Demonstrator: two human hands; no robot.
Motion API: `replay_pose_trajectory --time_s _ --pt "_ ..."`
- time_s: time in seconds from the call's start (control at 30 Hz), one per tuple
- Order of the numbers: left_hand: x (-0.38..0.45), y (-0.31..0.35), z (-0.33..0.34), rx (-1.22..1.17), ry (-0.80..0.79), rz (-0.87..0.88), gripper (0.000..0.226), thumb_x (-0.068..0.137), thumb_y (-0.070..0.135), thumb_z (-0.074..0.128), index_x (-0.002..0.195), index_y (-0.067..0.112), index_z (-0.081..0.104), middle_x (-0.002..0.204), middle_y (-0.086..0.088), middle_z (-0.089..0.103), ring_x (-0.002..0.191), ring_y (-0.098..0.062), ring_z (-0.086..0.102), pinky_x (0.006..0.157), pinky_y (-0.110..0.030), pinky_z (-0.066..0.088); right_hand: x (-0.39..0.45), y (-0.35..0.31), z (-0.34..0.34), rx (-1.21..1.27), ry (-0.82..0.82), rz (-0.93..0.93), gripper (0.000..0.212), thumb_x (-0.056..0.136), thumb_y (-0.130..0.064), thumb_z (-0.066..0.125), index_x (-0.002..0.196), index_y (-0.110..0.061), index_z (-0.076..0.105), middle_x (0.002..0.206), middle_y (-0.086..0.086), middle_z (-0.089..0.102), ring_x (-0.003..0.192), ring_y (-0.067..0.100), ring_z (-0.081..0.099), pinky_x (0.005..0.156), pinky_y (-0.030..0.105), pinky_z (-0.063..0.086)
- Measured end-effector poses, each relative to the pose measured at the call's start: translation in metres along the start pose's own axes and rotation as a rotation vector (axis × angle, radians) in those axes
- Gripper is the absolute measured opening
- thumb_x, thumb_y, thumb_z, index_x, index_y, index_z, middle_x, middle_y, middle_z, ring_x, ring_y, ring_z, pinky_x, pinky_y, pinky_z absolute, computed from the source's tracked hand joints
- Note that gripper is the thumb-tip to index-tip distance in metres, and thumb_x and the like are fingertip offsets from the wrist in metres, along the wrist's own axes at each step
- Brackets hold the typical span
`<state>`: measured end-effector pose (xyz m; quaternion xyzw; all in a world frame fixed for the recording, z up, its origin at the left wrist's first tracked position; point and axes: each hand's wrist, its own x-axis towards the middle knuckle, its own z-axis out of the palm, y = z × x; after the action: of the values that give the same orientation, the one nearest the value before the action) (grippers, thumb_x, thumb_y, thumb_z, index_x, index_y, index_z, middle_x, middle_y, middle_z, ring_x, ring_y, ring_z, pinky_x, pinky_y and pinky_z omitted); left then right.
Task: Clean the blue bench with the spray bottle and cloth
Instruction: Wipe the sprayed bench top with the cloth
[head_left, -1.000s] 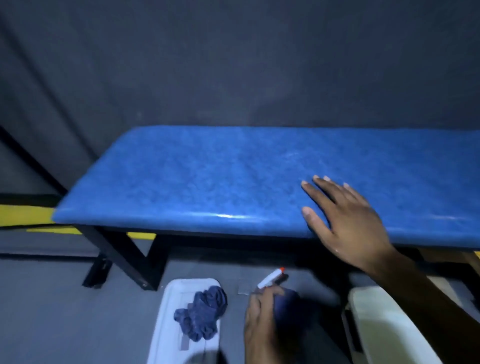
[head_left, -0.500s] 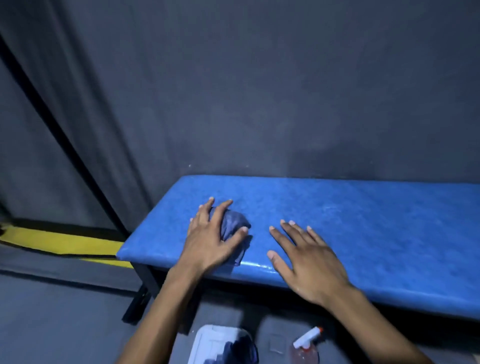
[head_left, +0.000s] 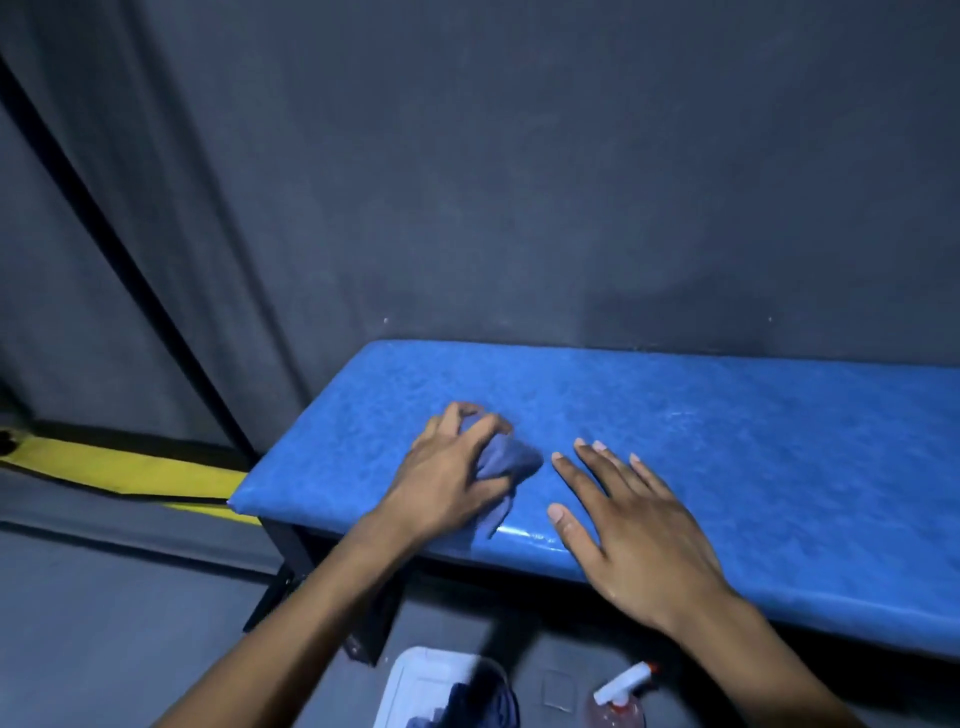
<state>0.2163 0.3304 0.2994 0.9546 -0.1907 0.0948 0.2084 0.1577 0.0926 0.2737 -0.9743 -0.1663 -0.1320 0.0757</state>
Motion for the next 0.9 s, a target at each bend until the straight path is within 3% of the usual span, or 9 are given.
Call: replay_pose_trajectory --time_s 0.1,0.23,0.37,0.43,0.53,0.63,0.77,0.9 --pt "-0.005 -0.049 -0.015 0.006 0.052 -0.075 0.052 0.076 0.054 0.06 0.126 0.039 0.056 0.134 -0.002 0.048 0.121 -0.03 0.055 0.105 -0.043 0.046 0.0 0.0 0.002 0.016 -0.004 0.005 0.064 0.102 -0.06 0.021 0.154 -0.028 0.041 0.161 0.003 0.04 0.151 0.02 0.033 0.121 0.04 0.015" --pt "0.067 -0.07 -0.015 0.042 0.119 -0.294 0.047 0.089 0.047 0.067 0.129 0.027 0.056 0.144 -0.013 0.043 0.125 -0.04 0.052 0.105 -0.045 0.045 0.001 -0.001 0.002 0.035 -0.002 0.009 0.065 0.101 -0.061 0.014 0.157 -0.033 0.034 0.165 0.001 0.033 0.154 0.017 0.025 0.123 0.039 0.011" --pt "0.109 -0.022 0.011 0.007 0.011 -0.144 0.061 0.078 0.056 0.058 0.132 0.029 0.054 0.144 -0.014 0.043 0.129 -0.04 0.052 0.108 -0.046 0.045 0.001 -0.001 0.002 0.028 -0.002 0.006 0.065 0.101 -0.061 0.015 0.158 -0.034 0.032 0.166 0.0 0.032 0.155 0.016 0.023 0.125 0.04 0.012" --pt "0.091 0.004 0.021 -0.012 -0.067 -0.005 0.053 0.081 0.054 0.058 0.13 0.035 0.052 0.141 -0.01 0.044 0.131 -0.035 0.05 0.107 -0.045 0.045 -0.001 0.0 0.001 0.017 0.002 0.006 0.064 0.102 -0.061 0.019 0.156 -0.031 0.037 0.164 0.001 0.036 0.153 0.018 0.028 0.124 0.041 0.016" --pt "0.044 -0.002 0.013 -0.064 -0.043 0.115 0.047 0.082 0.054 0.057 0.126 0.037 0.052 0.137 -0.003 0.047 0.13 -0.026 0.05 0.107 -0.039 0.045 -0.002 0.0 0.002 0.01 0.001 0.0 0.064 0.102 -0.06 0.021 0.154 -0.029 0.04 0.163 0.001 0.038 0.152 0.018 0.029 0.125 0.041 0.02" --pt "0.034 -0.054 -0.006 -0.043 -0.015 0.026 0.051 0.076 0.054 0.056 0.124 0.037 0.056 0.134 -0.002 0.048 0.127 -0.022 0.05 0.108 -0.039 0.045 -0.003 -0.001 0.004 0.024 0.019 0.007 0.063 0.102 -0.059 0.022 0.154 -0.029 0.041 0.163 0.001 0.038 0.153 0.018 0.029 0.123 0.042 0.021" --pt "0.088 -0.078 -0.013 0.054 0.082 -0.25 0.051 0.081 0.044 0.063 0.128 0.025 0.056 0.144 -0.014 0.042 0.126 -0.039 0.052 0.106 -0.045 0.046 -0.002 -0.005 0.007 0.013 0.024 0.024 0.061 0.103 -0.057 0.023 0.154 -0.028 0.042 0.162 0.001 0.038 0.153 0.019 0.028 0.122 0.045 0.024" --pt "0.118 -0.03 0.006 -0.002 -0.008 -0.153 0.07 0.07 0.054 0.051 0.131 0.02 0.056 0.136 -0.02 0.048 0.127 -0.04 0.05 0.105 -0.041 0.046 -0.003 -0.004 0.008 -0.007 0.024 0.018 0.061 0.103 -0.056 0.022 0.154 -0.027 0.041 0.162 0.003 0.039 0.153 0.02 0.029 0.122 0.045 0.023"
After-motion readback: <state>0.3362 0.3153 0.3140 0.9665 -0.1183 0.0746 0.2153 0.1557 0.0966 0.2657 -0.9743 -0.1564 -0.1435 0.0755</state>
